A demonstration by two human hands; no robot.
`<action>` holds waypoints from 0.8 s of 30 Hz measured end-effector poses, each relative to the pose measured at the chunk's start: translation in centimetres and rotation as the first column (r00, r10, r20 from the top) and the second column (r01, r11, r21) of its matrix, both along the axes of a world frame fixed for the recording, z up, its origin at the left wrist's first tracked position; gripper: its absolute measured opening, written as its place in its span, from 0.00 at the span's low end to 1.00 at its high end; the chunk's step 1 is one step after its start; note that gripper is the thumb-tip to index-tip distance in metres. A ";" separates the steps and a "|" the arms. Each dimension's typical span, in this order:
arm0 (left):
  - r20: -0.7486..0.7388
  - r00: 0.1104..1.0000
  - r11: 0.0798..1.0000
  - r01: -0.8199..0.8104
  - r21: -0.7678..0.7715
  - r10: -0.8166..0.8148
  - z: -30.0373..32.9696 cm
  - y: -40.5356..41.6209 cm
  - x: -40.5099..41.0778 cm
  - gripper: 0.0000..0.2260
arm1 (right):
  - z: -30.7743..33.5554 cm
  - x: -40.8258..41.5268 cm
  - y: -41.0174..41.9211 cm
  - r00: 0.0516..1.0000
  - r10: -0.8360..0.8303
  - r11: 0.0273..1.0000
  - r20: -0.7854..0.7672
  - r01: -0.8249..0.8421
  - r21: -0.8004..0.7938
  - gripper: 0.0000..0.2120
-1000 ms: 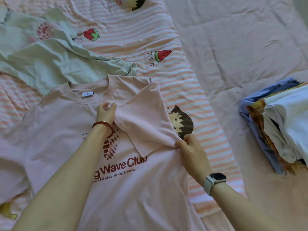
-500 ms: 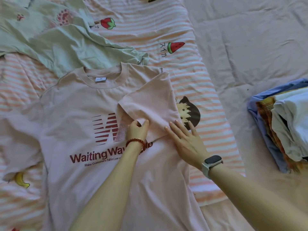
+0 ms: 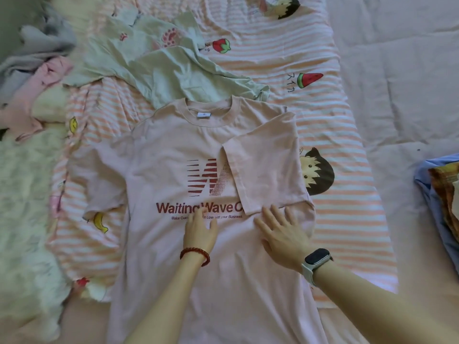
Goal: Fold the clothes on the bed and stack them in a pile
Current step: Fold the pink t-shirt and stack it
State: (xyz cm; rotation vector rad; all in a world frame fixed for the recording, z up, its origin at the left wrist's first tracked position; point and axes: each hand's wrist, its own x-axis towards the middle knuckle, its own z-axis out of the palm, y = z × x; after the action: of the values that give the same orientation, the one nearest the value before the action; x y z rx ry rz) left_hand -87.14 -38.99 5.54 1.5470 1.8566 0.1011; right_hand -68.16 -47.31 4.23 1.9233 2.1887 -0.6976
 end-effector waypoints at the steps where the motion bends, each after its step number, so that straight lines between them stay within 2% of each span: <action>1: -0.009 1.000 1.000 -0.027 0.000 0.027 0.3 -0.8 -1.3 0.15 | 0.0 -1.3 -0.8 0.999 0.037 0.999 -0.032 -0.038 -0.024 0.27; 6: 0.050 0.949 0.949 -0.314 0.038 0.312 1.0 -3.1 -8.8 0.13 | 0.3 -8.4 -2.9 0.989 0.058 0.994 -0.136 -0.070 -0.086 0.26; 11: 0.050 0.912 0.895 -0.409 0.176 0.407 1.5 -1.3 -18.0 0.13 | 0.8 -15.4 -0.9 0.990 0.038 0.998 -0.137 -0.045 -0.048 0.26; 13: 0.118 0.865 0.852 -0.502 0.148 0.488 1.0 1.8 -21.5 0.13 | 0.6 -18.6 1.3 0.992 0.015 1.000 -0.126 -0.017 -0.014 0.26; 14: 0.206 0.801 0.809 -0.585 0.067 0.562 0.7 3.6 -22.9 0.11 | 0.5 -20.3 2.5 0.992 -0.003 1.000 -0.123 0.003 0.000 0.25; 15: 0.315 0.697 0.746 -0.664 -0.056 0.644 0.5 5.5 -23.9 0.07 | 0.3 -21.9 3.7 0.992 -0.030 0.999 -0.121 0.031 0.011 0.25; 16: 0.409 0.567 0.679 -0.703 -0.211 0.715 0.4 7.2 -24.5 0.05 | 0.1 -23.5 4.9 0.990 -0.062 0.998 -0.123 0.065 0.022 0.26; 17: 0.459 0.471 0.639 -0.690 -0.340 0.753 0.4 8.7 -24.8 0.06 | 0.0 -25.0 6.1 0.987 -0.099 0.994 -0.128 0.104 0.029 0.26; 19: 0.526 0.336 0.606 -0.607 -0.514 0.781 0.1 11.4 -25.6 0.12 | -0.2 -27.6 8.0 0.972 -0.183 0.981 -0.147 0.190 0.034 0.26; 22: 0.576 0.033 0.495 -0.552 -0.671 0.817 0.5 14.8 -26.6 0.19 | -0.3 -30.3 9.5 0.940 -0.311 0.949 -0.142 0.314 -0.003 0.25; 24: 0.541 -0.139 0.388 -0.553 -0.737 0.829 1.1 16.6 -27.5 0.14 | -0.3 -31.1 9.8 0.923 -0.365 0.931 -0.120 0.364 -0.029 0.25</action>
State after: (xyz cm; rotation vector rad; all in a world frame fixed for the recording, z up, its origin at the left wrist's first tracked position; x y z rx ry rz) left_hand -114.63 -22.38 6.62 -0.1537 1.3574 0.9908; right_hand -99.28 -37.53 3.97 2.3745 1.9007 -0.8987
